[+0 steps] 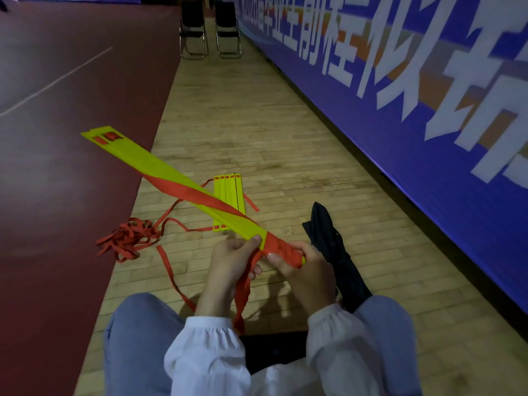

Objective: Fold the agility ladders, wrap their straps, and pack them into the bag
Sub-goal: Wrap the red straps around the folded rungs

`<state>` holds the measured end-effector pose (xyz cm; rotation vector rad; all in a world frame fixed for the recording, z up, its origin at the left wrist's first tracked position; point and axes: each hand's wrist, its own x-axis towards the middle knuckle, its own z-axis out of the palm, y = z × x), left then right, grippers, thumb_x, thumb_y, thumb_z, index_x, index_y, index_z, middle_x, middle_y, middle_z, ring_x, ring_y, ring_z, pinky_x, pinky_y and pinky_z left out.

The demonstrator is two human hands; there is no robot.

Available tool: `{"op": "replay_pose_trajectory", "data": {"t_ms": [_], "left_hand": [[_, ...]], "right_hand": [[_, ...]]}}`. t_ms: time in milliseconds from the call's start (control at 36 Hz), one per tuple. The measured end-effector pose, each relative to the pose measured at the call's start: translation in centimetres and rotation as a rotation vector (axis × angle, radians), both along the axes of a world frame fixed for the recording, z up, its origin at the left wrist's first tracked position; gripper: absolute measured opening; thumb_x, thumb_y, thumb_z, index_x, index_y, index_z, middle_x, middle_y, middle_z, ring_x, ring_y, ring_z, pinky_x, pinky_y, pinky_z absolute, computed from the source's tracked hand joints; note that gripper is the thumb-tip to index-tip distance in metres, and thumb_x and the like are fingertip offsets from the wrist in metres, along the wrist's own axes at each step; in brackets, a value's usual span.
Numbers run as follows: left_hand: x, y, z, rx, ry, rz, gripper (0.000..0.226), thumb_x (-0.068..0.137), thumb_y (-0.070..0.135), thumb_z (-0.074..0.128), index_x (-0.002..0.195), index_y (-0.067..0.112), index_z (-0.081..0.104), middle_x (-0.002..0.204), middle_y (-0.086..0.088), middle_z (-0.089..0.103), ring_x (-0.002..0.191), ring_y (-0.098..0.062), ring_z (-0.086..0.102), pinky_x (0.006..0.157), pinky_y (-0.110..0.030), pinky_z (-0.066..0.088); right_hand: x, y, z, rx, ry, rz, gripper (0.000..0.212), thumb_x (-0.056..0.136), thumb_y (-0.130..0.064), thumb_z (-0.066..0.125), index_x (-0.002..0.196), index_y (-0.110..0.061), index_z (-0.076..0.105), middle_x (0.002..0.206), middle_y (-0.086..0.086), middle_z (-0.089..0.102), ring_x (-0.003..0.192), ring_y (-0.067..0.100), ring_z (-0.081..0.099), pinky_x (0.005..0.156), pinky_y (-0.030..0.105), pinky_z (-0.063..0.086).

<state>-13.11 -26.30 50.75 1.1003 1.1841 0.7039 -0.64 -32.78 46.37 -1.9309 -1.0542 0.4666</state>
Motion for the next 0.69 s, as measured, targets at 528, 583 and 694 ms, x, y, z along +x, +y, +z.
{"op": "replay_pose_trajectory", "data": {"t_ms": [528,583,694], "left_hand": [[-0.9,-0.4,-0.2,0.108,0.015,-0.203,0.025,0.093,0.012,0.06,0.088,-0.012,0.063,0.044,-0.008,0.057,0.03,-0.007,0.044,0.035,-0.015,0.032],[-0.7,-0.7,0.1,0.11,-0.009,-0.211,0.022,0.094,0.011,0.058,0.087,-0.009,0.062,0.044,-0.008,0.057,0.03,-0.007,0.047,0.035,-0.015,0.034],[-0.5,-0.8,0.8,0.068,-0.042,-0.235,0.023,0.095,0.013,0.057,0.096,-0.009,0.063,0.049,-0.008,0.059,0.032,-0.009,0.053,0.034,-0.016,0.039]], "right_hand": [[1.8,-0.9,0.3,-0.078,0.363,0.203,0.026,0.086,-0.038,0.07,0.081,-0.012,0.071,0.071,0.012,0.068,0.064,0.018,0.062,0.061,0.031,0.045],[1.7,-0.9,0.3,-0.021,0.38,0.17,0.035,0.076,-0.049,0.072,0.077,-0.014,0.071,0.067,0.013,0.066,0.062,0.018,0.06,0.059,0.031,0.043],[1.8,-0.8,0.3,0.03,0.397,0.1,0.031,0.064,-0.053,0.068,0.075,-0.023,0.072,0.069,0.004,0.07,0.065,0.019,0.065,0.058,0.032,0.047]]}}
